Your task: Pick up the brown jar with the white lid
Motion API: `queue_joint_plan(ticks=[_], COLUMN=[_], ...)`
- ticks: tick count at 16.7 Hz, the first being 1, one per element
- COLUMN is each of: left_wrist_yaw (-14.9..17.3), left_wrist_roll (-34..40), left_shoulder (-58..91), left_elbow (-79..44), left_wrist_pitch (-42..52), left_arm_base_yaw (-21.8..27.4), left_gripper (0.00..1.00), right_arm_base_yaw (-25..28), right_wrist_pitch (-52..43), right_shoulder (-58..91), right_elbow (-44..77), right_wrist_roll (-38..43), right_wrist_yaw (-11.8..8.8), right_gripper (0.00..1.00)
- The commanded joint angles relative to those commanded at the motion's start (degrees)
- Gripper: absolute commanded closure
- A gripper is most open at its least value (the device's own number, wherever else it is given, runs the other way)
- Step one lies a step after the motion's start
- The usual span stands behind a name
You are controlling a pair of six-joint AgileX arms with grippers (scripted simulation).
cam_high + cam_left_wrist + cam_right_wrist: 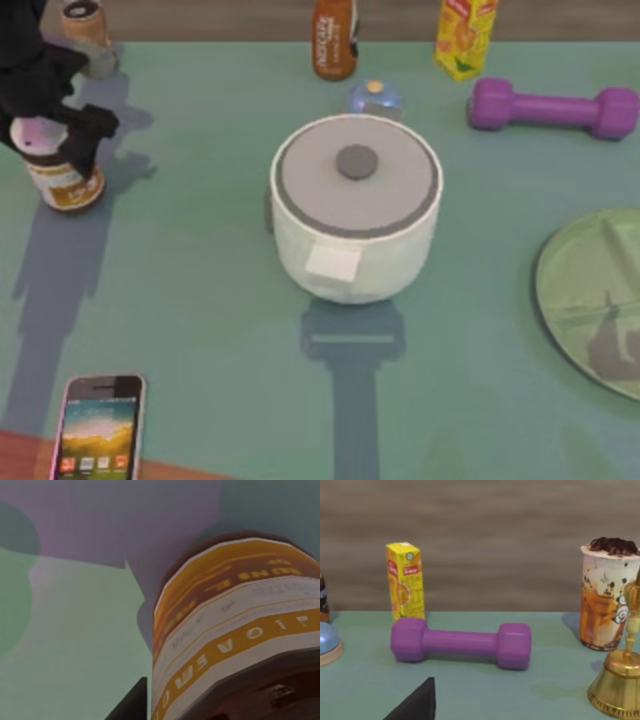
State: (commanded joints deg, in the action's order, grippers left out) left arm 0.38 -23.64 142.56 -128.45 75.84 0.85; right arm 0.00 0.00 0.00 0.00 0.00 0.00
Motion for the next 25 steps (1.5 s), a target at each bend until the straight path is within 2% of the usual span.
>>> queue_joint_plan(ticks=[3, 10, 18, 21, 25], left_wrist_yaw=[0.0, -0.2, -0.3, -0.2, -0.1], left_wrist_roll=[0.0, 0.1, 0.7, 6.3, 21.4], left_shoulder=[-4.1, -25.1, -27.1, -24.7, -20.6], left_elbow=[3.9, 20.6, 22.7, 21.3, 18.4], left_wrist_pitch=[0.6, 3.8, 4.5, 4.3, 2.9], left_arm_base_yaw=[-0.2, -1.3, -0.7, 2.0, 7.6], left_gripper=[1.0, 1.0, 1.0, 1.0, 1.0], right_arm_base_yaw=[0.0, 0.0, 0.0, 0.0, 0.0], right_wrist_pitch=[0.0, 0.0, 0.0, 0.0, 0.0], right_shoulder=[0.0, 0.0, 0.0, 0.0, 0.0], right_elbow=[0.0, 0.0, 0.0, 0.0, 0.0], right_wrist_roll=[0.0, 0.0, 0.0, 0.0, 0.0], right_wrist_yaw=[0.0, 0.0, 0.0, 0.0, 0.0], right_gripper=[0.0, 0.0, 0.0, 0.0, 0.0])
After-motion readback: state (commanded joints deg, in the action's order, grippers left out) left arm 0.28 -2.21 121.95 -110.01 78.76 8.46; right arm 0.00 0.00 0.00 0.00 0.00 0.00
